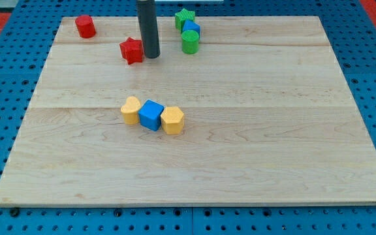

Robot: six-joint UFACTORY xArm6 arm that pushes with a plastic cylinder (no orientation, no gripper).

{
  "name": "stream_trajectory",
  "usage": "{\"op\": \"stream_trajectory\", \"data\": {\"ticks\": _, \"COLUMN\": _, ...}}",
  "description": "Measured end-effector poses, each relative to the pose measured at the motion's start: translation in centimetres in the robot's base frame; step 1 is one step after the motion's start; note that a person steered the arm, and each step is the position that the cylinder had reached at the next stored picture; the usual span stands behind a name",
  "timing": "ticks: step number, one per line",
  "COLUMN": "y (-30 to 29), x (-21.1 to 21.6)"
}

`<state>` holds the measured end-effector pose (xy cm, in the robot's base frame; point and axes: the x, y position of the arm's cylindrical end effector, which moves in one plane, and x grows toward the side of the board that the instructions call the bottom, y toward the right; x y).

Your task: Place the green circle horizontal to the right of the blue triangle

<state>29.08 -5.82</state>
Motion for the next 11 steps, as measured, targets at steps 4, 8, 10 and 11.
{"op": "stream_trajectory", "data": {"ticks": 4, "y": 17.1, "x": 2.0}}
{"op": "stream_trajectory", "data": {"ticks": 8, "y": 15.9, "x": -3.7}}
{"op": "stream_trajectory", "data": {"ticks": 10, "y": 20.1, "x": 1.1}}
{"op": "stream_trajectory", "data": {"ticks": 11, "y": 17.9, "x": 2.0}}
